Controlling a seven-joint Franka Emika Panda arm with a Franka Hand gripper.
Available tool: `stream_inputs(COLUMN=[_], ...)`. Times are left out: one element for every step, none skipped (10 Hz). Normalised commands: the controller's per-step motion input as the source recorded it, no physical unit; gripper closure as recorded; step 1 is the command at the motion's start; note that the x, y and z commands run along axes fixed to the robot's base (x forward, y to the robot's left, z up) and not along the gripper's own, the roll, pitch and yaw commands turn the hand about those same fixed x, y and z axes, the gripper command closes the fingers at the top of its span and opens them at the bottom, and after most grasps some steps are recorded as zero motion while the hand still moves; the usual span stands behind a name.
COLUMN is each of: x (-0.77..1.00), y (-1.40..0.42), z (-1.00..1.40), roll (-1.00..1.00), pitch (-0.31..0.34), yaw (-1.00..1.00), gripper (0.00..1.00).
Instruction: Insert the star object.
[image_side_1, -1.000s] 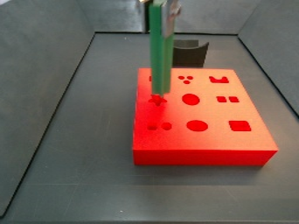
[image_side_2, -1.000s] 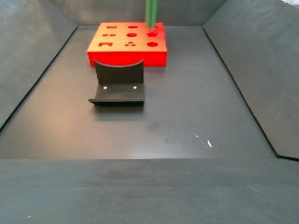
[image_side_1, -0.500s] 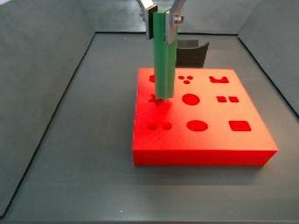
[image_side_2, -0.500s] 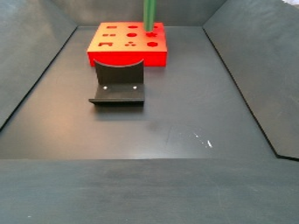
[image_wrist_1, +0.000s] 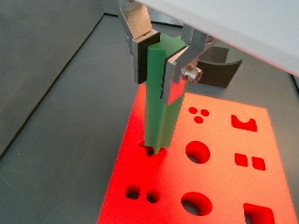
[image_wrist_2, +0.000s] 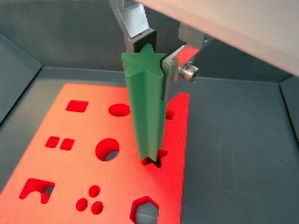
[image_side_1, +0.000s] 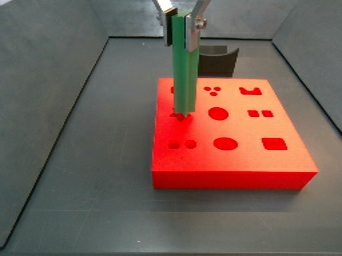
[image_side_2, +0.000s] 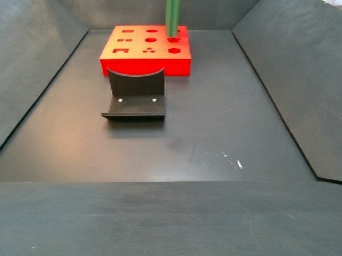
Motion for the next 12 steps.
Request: stream_inputs(x=[0.09,0.1,0.07,0.06,0.09,0.0,0.01,0.0,0.0,0.0,0.0,0.0], y=[-0.02,-0.01,-0.02,0.0,0.0,-0.01,0.0,0.0,0.0,0.0,0.0,0.0], z=[0.0,0.03,0.0,0.0,0.0,0.0,0.0,-0.05,-0.04,-0.07,-0.21,-0.36], roll=[0.13,0.06,0.06,0.1,0.08,0.08,0.01,0.0,0.0,0.0,0.01,0.0], pitch=[0.234,0.213,0.054,0.189,0.211,0.144,0.03,0.009,0.0,0.0,0.0,0.0], yaw=[0.0,0.0,0.0,0.0,0.0,0.0,0.0,-0.01,0.0,0.0,-0.06,-0.07], gripper=[1.0,1.0,1.0,1.0,1.0,1.0,1.0,1.0,1.0,1.0,1.0,1.0])
